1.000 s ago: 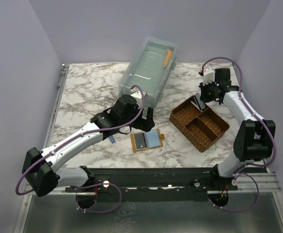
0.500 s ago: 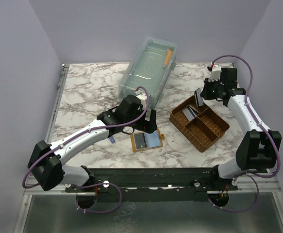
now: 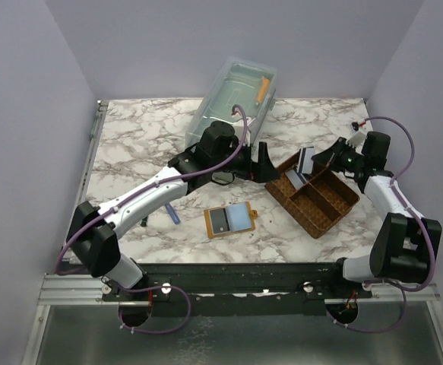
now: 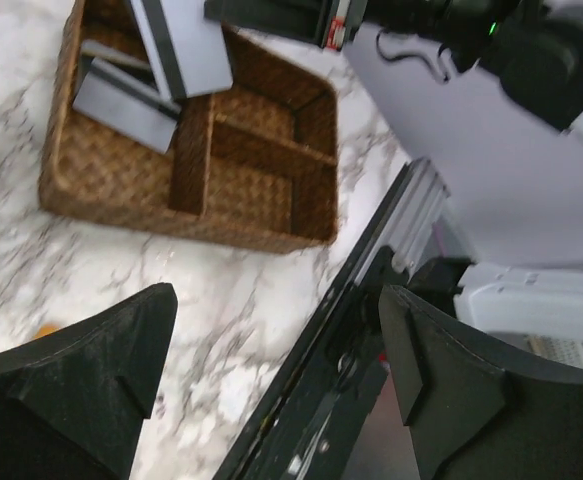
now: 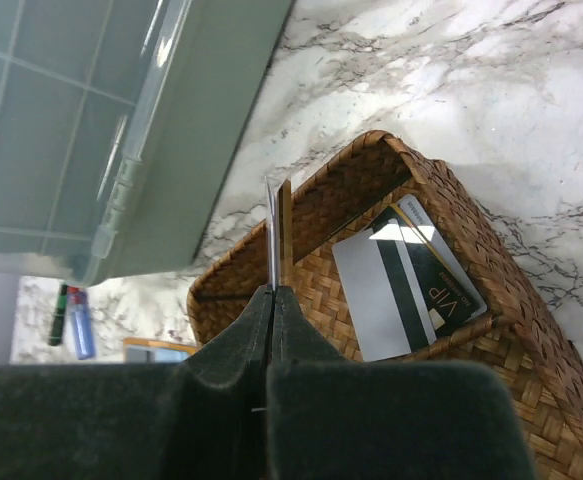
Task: Put the credit cards into the card holder
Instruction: Pick up the credit card from the storage box, then insert the credit card into the card holder.
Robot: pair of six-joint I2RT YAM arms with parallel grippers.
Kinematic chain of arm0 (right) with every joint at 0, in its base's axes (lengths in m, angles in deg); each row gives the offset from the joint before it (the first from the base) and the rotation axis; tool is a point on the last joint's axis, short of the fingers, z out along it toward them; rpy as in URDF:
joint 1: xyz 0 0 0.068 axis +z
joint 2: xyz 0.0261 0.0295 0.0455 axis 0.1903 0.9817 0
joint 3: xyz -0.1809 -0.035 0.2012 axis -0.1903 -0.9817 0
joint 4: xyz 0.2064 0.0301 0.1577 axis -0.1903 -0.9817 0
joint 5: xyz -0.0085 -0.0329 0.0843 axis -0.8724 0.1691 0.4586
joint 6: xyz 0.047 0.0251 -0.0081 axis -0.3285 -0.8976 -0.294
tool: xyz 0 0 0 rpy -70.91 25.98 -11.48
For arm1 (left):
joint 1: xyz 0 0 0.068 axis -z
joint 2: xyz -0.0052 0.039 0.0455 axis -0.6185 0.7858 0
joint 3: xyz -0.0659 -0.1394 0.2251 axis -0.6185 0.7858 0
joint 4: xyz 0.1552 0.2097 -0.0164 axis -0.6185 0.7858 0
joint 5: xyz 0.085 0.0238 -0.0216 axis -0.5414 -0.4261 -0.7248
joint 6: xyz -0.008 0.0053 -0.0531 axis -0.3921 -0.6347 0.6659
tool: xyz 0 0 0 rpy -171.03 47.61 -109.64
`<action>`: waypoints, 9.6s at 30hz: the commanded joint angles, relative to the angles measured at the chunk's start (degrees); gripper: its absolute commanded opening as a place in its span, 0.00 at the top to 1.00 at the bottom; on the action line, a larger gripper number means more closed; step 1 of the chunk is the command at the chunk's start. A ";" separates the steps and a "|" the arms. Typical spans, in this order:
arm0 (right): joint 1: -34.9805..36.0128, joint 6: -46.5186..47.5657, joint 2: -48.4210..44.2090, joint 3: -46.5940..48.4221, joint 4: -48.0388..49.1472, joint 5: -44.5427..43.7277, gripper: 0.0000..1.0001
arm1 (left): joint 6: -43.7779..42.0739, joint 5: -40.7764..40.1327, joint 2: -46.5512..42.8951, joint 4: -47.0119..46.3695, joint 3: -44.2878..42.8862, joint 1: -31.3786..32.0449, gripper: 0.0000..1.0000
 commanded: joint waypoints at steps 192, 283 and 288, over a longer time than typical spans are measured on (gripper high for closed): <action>-12.76 -32.31 9.92 -11.62 27.46 17.42 0.80 | 11.69 -11.30 39.61 1.10 -25.99 -2.42 1.00; 40.01 -5.39 14.97 -8.24 3.64 -9.18 0.87 | 11.42 31.96 4.82 -16.95 38.95 -23.04 1.00; 40.02 -5.36 14.85 -8.53 3.64 -9.15 0.87 | 11.57 31.44 6.82 -16.92 39.12 -23.03 1.00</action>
